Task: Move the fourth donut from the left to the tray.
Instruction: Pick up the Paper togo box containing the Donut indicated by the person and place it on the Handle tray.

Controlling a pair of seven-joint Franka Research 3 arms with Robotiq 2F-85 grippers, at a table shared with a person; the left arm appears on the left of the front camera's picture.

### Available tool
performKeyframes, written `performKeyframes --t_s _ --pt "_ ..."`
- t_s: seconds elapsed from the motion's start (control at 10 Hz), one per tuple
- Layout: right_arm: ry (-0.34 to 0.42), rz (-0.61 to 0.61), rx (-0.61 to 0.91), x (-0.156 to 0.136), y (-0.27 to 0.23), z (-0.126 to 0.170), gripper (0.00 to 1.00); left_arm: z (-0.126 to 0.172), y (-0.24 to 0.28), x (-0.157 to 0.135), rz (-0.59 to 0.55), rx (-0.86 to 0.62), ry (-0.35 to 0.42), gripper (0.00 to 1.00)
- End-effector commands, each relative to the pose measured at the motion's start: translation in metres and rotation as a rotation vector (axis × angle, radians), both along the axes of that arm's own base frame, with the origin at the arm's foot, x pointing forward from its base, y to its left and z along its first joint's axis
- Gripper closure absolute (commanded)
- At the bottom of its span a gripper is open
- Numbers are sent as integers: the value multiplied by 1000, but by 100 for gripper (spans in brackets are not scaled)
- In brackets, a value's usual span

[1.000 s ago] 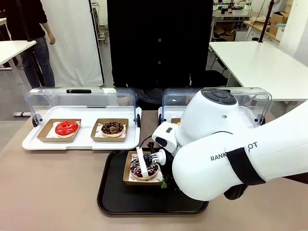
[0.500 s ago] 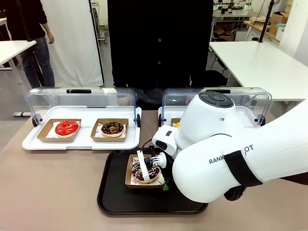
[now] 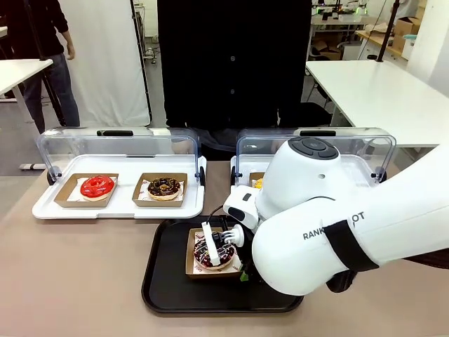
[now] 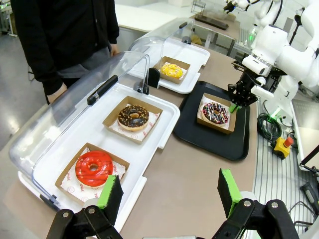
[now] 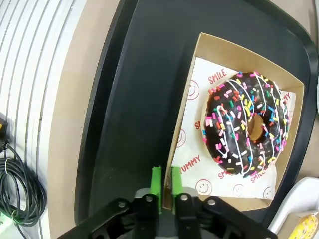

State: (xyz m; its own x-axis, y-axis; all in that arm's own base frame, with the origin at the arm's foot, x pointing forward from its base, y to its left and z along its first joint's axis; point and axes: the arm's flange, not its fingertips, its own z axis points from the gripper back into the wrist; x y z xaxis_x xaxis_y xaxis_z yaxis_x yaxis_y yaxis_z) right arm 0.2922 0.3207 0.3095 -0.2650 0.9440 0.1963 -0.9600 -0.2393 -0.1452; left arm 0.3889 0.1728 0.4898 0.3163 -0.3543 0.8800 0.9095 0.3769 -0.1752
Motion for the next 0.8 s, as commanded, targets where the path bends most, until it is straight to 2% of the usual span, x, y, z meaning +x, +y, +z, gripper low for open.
performKeyframes --t_s 0.0,0.1,0.3,0.4,0.5,0.7 --pt "-24 4 2 -54 -57 -9 26 1 1 1 -11 -16 -24 0" --pt "-26 -9 6 -55 -58 -4 0 1 1 1 -11 -16 -24 0" --pt "-53 -53 18 -56 -58 17 0 1 1 1 -11 -16 -24 0" --pt "-56 -61 19 -57 -58 28 9 1 1 1 -11 -16 -24 0" --pt "-58 -69 29 -58 -59 40 0 1 1 1 -11 -16 -24 0" --pt "-52 -83 49 -61 -59 57 0 1 1 1 -11 -16 -24 0"
